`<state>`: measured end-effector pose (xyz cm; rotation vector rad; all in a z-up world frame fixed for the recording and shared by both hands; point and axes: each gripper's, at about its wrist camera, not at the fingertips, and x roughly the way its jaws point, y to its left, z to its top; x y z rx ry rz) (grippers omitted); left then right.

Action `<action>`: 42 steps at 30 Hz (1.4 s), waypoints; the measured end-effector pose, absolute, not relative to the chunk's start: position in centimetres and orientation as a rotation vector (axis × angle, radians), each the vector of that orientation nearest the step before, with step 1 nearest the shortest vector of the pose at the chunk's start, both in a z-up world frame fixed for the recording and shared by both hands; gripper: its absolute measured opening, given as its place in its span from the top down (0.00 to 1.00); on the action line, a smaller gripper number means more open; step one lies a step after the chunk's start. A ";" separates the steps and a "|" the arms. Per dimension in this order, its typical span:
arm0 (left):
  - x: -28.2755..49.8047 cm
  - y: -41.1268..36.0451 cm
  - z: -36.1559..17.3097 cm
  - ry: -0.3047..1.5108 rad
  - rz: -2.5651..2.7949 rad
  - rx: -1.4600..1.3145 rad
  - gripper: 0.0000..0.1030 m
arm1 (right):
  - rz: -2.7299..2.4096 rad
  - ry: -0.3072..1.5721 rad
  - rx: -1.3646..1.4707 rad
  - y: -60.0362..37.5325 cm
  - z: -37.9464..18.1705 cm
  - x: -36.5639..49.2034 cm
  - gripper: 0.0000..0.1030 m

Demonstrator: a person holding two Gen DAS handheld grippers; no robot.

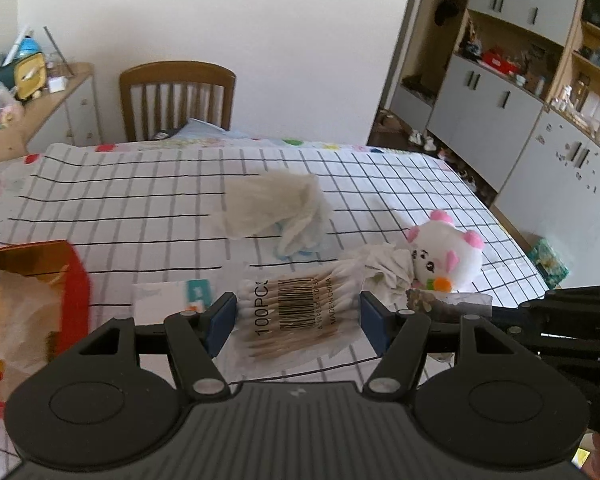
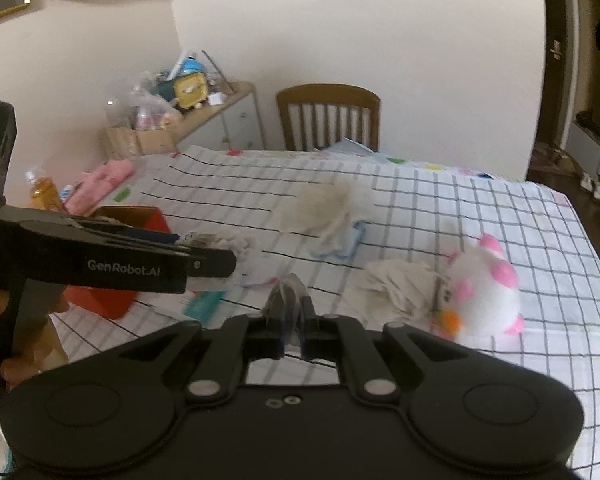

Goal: Organize soft objects
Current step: 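Carry the swab pack and tea bag with both grippers over the red tin box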

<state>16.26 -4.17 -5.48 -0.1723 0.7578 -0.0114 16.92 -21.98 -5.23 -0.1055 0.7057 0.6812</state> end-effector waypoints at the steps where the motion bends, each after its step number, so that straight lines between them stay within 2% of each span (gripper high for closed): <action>1: 15.8 -3.6 -5.3 0.754 -0.004 -0.175 0.36 | 0.689 0.701 -0.108 -21.5 -5.1 16.7 0.95; 26: 9.5 13.5 -5.5 0.766 0.151 -0.227 0.36 | 0.829 0.693 -0.167 -6.2 -3.9 14.0 0.95; 42: 9.3 20.6 -9.0 0.853 0.149 -0.199 0.36 | 0.835 0.767 -0.186 3.9 -6.3 15.9 0.94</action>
